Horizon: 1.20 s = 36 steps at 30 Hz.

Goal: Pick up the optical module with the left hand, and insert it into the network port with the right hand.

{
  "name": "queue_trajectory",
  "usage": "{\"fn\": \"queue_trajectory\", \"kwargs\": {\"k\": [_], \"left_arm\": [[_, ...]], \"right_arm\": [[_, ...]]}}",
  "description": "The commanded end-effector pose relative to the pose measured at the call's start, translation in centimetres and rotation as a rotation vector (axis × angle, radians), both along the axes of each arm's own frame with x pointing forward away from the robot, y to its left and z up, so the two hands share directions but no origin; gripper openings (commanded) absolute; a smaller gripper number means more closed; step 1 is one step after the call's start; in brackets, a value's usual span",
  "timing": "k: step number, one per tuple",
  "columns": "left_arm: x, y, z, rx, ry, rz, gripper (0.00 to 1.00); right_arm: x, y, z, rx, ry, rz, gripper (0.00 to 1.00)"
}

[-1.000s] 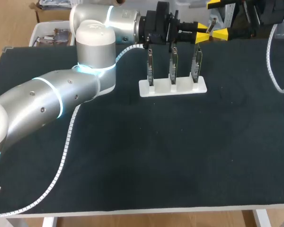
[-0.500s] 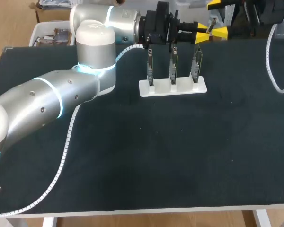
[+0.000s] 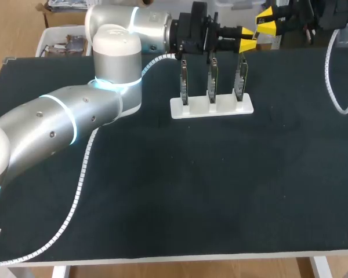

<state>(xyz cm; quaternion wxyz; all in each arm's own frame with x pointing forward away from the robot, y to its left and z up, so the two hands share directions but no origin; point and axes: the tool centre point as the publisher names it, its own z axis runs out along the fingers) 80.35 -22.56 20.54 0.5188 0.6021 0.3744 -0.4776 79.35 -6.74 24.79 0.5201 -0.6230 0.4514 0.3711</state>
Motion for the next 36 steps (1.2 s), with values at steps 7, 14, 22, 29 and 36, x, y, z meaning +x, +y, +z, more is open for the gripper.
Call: {"fn": "queue_trajectory", "kwargs": {"k": [7,14,22,29,36], "left_arm": [[0.48,-0.29,-0.09,0.001,-0.001,-0.016,0.00],[0.48,-0.29,-0.09,0.001,-0.001,-0.016,0.47],[0.48,-0.29,-0.09,0.001,-0.001,-0.016,1.00],[0.48,-0.29,-0.09,0.001,-0.001,-0.016,1.00],[0.48,-0.29,-0.09,0.001,-0.001,-0.016,1.00]], "right_arm": [[0.21,0.01,0.05,0.000,-0.001,-0.002,0.00],[0.21,0.01,0.05,0.000,-0.001,-0.002,0.00],[0.21,0.01,0.05,0.000,-0.001,-0.002,0.00],[0.21,0.01,0.05,0.000,-0.001,-0.002,0.00],[0.21,0.01,0.05,0.000,-0.001,-0.002,0.00]]}}
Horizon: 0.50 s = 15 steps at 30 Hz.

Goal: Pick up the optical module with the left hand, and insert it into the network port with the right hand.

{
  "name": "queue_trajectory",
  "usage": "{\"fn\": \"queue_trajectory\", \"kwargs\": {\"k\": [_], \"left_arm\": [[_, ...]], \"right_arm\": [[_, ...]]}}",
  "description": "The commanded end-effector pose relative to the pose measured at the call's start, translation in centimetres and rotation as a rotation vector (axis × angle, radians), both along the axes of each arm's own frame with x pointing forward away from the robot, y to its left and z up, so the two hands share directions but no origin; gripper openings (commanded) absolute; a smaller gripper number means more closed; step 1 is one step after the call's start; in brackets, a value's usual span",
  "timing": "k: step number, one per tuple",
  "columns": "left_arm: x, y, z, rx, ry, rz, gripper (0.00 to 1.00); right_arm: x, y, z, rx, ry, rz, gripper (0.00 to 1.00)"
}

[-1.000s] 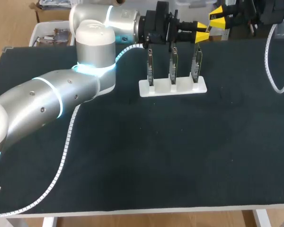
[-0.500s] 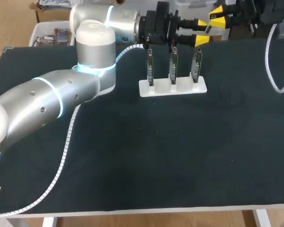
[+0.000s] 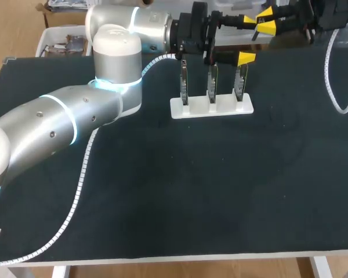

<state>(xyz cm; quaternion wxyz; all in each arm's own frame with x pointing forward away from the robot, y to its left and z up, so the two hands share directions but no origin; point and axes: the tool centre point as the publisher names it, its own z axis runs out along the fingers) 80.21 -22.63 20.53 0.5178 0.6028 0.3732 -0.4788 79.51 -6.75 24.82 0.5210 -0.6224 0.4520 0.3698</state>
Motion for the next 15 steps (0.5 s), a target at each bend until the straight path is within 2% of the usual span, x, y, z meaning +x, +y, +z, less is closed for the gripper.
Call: {"fn": "queue_trajectory", "kwargs": {"k": [1,7,13,15], "left_arm": [[0.6,-0.2,-0.1,0.001,-0.001,-0.011,1.00],[0.6,-0.2,-0.1,0.001,-0.001,-0.011,1.00],[1.4,-0.1,1.2,0.126,-0.008,-0.006,1.00],[1.5,0.1,1.3,0.149,-0.009,0.002,1.00]], "right_arm": [[0.1,0.0,0.0,-0.001,0.000,0.001,0.00],[0.1,0.0,0.0,-0.001,0.000,0.001,0.00],[0.1,0.0,0.0,-0.001,0.000,0.001,0.00],[0.1,0.0,0.0,-0.001,0.000,0.001,0.00]]}}
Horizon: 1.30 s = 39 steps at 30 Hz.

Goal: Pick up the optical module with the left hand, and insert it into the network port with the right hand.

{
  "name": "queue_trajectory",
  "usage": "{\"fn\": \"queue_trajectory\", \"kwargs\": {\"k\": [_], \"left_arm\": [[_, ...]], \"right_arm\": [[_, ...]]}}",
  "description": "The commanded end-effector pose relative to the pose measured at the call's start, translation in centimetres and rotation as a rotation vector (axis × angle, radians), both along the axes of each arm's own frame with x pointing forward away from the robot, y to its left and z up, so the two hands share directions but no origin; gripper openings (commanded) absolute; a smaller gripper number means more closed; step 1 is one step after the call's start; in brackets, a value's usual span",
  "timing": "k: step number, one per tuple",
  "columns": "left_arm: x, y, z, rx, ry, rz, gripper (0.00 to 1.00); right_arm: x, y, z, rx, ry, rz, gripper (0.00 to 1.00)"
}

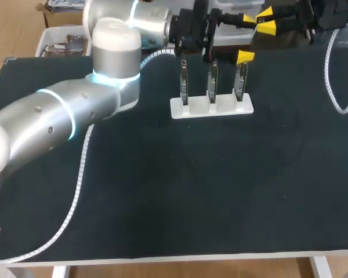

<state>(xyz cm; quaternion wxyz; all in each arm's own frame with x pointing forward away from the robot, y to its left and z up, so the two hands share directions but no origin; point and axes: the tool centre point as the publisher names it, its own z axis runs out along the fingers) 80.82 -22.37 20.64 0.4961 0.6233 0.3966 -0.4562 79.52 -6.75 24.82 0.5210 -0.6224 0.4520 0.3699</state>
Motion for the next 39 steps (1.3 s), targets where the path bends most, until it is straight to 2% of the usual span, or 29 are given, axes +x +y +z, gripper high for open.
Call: {"fn": "queue_trajectory", "kwargs": {"k": [1,8,12,22,27,29,31,32,35,39], "left_arm": [[0.9,-0.1,1.2,0.078,0.006,-0.009,1.00],[0.3,0.4,0.0,0.156,0.044,0.022,1.00],[-0.4,0.6,-1.0,0.148,0.063,0.041,1.00],[-1.7,1.4,-3.1,0.191,0.109,0.093,1.00],[-2.0,2.1,-2.9,0.222,0.108,0.113,1.00],[-2.0,2.3,-2.7,0.261,0.108,0.123,1.00],[-2.0,2.5,-2.5,0.258,0.104,0.131,1.00],[-2.0,2.6,-2.3,0.290,0.103,0.143,1.00],[-2.0,2.8,-2.0,0.321,0.096,0.161,1.00],[-2.0,2.9,-1.9,0.326,0.096,0.173,1.00]], "right_arm": [[0.0,0.0,0.0,-0.001,0.000,0.001,0.00],[0.0,0.0,0.0,-0.001,0.000,0.001,0.00],[0.0,0.0,0.0,-0.001,0.000,0.001,0.00],[0.0,0.0,0.0,-0.001,0.000,0.001,0.00],[0.0,0.0,0.0,-0.001,0.000,0.001,0.00],[0.0,0.0,0.0,-0.001,0.000,0.001,0.00],[0.0,0.0,0.0,-0.001,0.000,0.001,0.00],[0.0,0.0,0.0,-0.001,0.000,0.001,0.00],[0.0,0.0,0.0,-0.001,0.000,0.001,0.00],[0.0,0.0,0.0,-0.001,0.000,0.001,0.00]]}}
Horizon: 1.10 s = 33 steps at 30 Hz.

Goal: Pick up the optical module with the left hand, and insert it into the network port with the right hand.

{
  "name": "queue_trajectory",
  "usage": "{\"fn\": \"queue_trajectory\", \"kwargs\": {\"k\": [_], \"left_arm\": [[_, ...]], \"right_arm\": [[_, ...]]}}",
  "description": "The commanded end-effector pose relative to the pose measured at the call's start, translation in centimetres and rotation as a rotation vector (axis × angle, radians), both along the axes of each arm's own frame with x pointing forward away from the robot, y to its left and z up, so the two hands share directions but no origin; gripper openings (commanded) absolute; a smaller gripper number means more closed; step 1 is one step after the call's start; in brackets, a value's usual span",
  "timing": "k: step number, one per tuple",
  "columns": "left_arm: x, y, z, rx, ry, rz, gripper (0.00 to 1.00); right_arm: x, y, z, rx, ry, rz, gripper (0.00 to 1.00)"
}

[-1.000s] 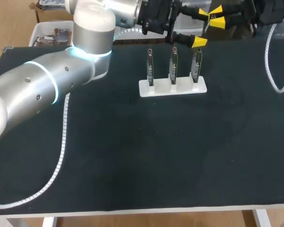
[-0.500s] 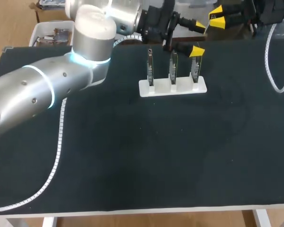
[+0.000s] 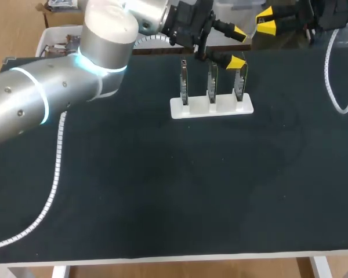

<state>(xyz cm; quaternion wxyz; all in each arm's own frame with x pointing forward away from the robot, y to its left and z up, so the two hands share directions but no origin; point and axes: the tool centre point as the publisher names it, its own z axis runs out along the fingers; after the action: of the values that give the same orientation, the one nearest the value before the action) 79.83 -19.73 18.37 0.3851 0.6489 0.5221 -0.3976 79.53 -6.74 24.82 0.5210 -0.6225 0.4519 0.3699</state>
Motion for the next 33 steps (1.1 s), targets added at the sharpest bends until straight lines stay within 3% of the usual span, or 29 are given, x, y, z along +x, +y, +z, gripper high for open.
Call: {"fn": "queue_trajectory", "kwargs": {"k": [1,14,18,28,33], "left_arm": [[-1.0,0.4,0.3,0.005,-0.029,0.082,1.00],[-1.3,1.1,-0.1,0.030,-0.031,0.110,1.00],[-1.4,0.5,0.1,-0.124,-0.069,0.065,1.00],[-1.4,0.5,0.1,-0.124,-0.069,0.065,1.00],[-1.0,1.0,1.5,-0.025,-0.098,0.064,1.00]], "right_arm": [[0.0,0.0,0.0,0.000,0.000,0.001,0.00],[0.0,0.0,0.0,0.000,0.000,0.001,0.00],[0.0,0.0,0.0,0.000,0.000,0.001,0.00],[0.0,0.0,0.0,0.000,0.000,0.001,0.00],[0.0,0.0,0.0,0.000,0.000,0.001,0.00]]}}
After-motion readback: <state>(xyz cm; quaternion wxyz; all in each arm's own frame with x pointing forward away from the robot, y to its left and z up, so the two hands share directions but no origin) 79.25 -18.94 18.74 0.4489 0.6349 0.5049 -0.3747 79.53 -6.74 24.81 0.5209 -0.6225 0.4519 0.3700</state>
